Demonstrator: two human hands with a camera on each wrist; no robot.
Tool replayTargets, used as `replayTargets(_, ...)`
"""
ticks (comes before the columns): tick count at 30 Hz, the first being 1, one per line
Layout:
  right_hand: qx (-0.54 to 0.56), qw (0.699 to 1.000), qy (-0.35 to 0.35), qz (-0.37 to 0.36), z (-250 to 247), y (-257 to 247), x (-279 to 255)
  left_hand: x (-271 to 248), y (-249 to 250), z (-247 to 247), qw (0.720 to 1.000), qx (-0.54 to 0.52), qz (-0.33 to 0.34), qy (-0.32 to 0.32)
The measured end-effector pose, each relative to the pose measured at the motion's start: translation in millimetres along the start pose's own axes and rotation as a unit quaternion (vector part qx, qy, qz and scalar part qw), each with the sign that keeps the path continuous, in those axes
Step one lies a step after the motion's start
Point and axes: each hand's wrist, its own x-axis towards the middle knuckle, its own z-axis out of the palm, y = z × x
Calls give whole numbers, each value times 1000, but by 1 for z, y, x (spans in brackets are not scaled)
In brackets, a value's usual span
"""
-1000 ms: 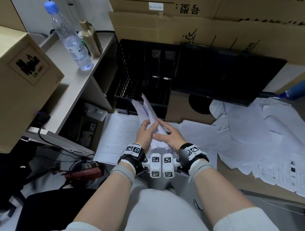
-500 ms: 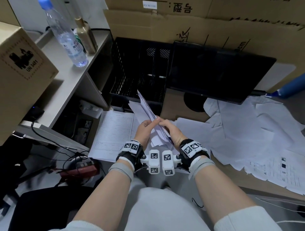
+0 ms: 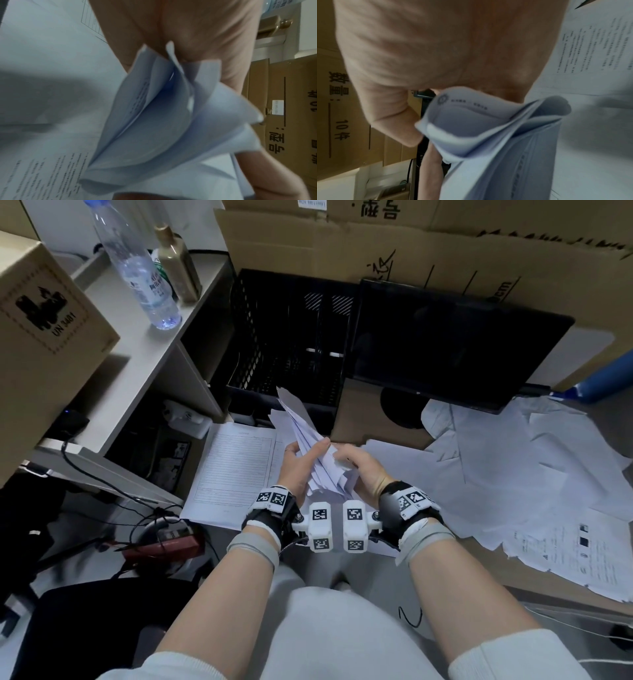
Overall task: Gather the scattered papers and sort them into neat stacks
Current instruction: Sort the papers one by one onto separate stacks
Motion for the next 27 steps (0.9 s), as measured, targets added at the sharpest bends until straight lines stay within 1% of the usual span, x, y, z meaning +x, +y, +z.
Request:
replayTargets(1, 9, 1000, -14, 0, -1, 0, 0, -1, 0, 0, 1000, -5, 0, 2)
replayTargets(3, -1, 999, -46, -24, -3, 1, -1, -2, 1, -1, 1000, -9, 5, 7)
replayTargets(5, -12, 998, -48, -38, -3, 4, 2, -2, 0, -4, 1000, -7, 14, 9)
replayTargets(8, -26, 999, -34, -33, -4, 2, 2, 0, 1, -9, 1000, -19, 14, 14)
replayTargets(9, -27, 999, -19, -31, -4, 1, 2, 0, 1, -11, 1000, -22, 10, 16)
replayTargets(13, -48, 994, 90, -29, -6, 6, 10, -1, 3, -13, 999, 4, 2, 33)
replayTargets(16, -42, 992, 108, -39, -11, 15, 17, -3, 4, -18, 997, 52, -11, 49)
replayTargets(18, -38, 988, 144, -38, -14, 20, 23, -1, -1, -26, 996, 63, -21, 56)
replayTargets(20, -42, 977, 204, -38, -19, 25, 28, 2, -7, -35, 995, 66, -20, 74)
replayTargets(23, -30, 954, 299, -23, -34, 39, 34, 4, -13, -48, 988, 78, 10, 133)
replayTargets(25, -29, 951, 309, 1, -38, 48, 30, 2, -12, -54, 984, 83, 30, 152)
replayTargets(27, -20, 956, 294, 2, -33, 54, 26, 1, -12, -56, 984, 85, 41, 149)
